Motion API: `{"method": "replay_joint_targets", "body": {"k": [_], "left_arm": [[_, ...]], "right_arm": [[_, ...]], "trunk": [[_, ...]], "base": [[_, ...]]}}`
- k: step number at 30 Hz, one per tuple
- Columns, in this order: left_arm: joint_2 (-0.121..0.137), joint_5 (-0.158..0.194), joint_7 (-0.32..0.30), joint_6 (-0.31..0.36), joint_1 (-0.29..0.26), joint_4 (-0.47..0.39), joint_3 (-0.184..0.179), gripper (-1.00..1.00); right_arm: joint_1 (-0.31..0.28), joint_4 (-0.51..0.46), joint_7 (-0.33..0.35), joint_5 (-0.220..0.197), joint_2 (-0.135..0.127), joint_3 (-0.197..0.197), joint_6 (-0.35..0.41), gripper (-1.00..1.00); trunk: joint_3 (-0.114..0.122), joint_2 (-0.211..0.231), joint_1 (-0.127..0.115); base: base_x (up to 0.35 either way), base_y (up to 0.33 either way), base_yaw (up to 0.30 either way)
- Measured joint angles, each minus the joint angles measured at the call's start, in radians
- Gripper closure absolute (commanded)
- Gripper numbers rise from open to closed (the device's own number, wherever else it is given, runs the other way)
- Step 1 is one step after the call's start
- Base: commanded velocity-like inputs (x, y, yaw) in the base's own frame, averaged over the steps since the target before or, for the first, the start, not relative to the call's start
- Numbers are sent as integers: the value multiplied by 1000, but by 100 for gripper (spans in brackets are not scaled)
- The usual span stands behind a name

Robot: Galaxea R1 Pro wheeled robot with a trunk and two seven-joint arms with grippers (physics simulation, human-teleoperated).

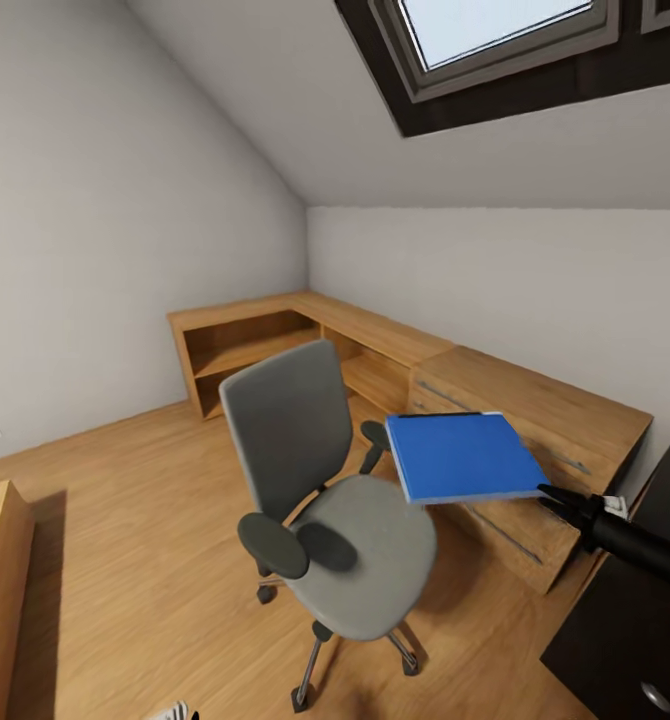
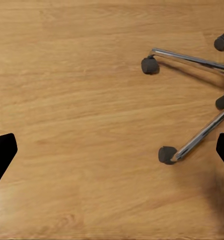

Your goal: In the bedroom, organize the workspace by keeping the computer under the desk, ensuring the monitor is on the desk, placing the keyboard on the desk next to the monitor, placing the mouse on the desk next to the keyboard, moving the folder from the swivel chair onto the desk next to the mouse, stacking the notebook on top of the folder with the pen on top of the notebook, and positioning the swivel chair next to the desk.

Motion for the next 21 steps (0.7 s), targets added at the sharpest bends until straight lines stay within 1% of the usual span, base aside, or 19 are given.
{"method": "replay_joint_targets", "body": {"k": [3, 7, 9, 14, 21], "left_arm": [[3, 1, 0, -1, 0, 11, 0, -100], [22, 0, 0, -2, 0, 42, 1, -100], [27, 0, 0, -3, 0, 53, 1, -100], [31, -1, -1, -3, 0, 77, 0, -100], [32, -1, -3, -4, 0, 85, -1, -100]], "right_arm": [[0, 0, 2, -8, 0, -1, -2, 100], [0, 0, 4, -11, 0, -1, -6, 100], [0, 0, 4, -11, 1, -1, -6, 100], [0, 0, 4, -9, 1, -2, -7, 100], [0, 0, 4, -12, -3, -7, -7, 100]], "trunk": [[10, 21, -12], [24, 49, -27], [31, 63, -35], [49, 98, -54], [71, 147, -81]], "base": [[0, 0, -215], [0, 0, -251], [0, 0, -261], [0, 0, -243], [0, 0, -32]]}}
